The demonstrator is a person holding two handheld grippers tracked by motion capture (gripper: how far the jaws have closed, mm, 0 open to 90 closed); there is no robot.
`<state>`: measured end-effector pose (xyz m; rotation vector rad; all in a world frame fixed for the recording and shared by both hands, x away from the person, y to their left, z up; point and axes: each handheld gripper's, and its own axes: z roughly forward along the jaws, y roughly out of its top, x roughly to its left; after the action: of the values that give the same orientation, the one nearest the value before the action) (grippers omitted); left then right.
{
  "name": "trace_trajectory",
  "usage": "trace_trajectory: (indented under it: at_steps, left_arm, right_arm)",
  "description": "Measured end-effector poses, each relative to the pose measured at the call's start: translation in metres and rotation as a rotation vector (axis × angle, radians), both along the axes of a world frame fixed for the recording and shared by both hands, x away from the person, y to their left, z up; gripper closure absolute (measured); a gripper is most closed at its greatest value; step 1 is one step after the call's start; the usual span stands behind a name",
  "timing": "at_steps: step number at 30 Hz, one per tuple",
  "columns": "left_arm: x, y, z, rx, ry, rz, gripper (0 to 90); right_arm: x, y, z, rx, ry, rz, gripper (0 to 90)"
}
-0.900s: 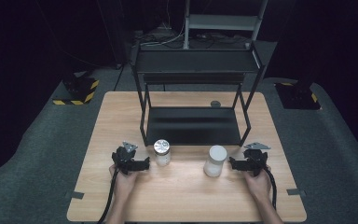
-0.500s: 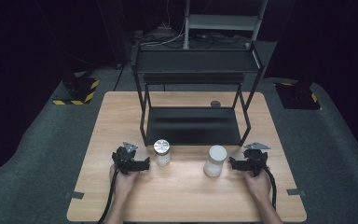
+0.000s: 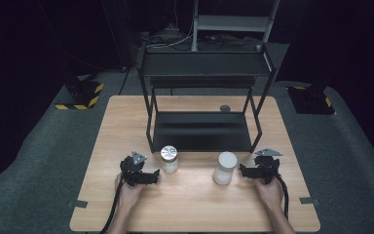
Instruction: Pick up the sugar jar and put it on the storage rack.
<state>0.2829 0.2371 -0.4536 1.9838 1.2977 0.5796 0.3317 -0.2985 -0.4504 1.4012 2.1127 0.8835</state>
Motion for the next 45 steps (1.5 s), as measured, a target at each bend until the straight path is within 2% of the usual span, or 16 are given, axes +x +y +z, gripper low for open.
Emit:
trace_trajectory:
  at_steps: [7,17,24,35,45]
  left_arm:
    - [-0.008,-0.003,0.003,-0.011,-0.018,-0.056,0.1]
    - [-0.007,-0.01,0.003,-0.028,-0.016,-0.092,0.1]
    - [-0.005,-0.015,0.001,-0.048,-0.018,-0.102,0.1]
    - [0.006,-0.026,-0.001,-0.086,-0.011,-0.104,0.1]
    - [0.017,-0.039,0.0,-0.09,-0.005,-0.089,0.1]
  right_arm:
    - [0.0,0.001,0.0,0.001,0.001,-0.004,0.0]
    - [0.0,0.001,0.0,0.001,0.001,-0.004,0.0]
    - [0.0,0.001,0.0,0.001,0.001,-0.004,0.0]
    - [0.0,0.001,0.0,0.001,0.001,-0.004,0.0]
    - [0.0,0.001,0.0,0.001,0.001,-0.004,0.0]
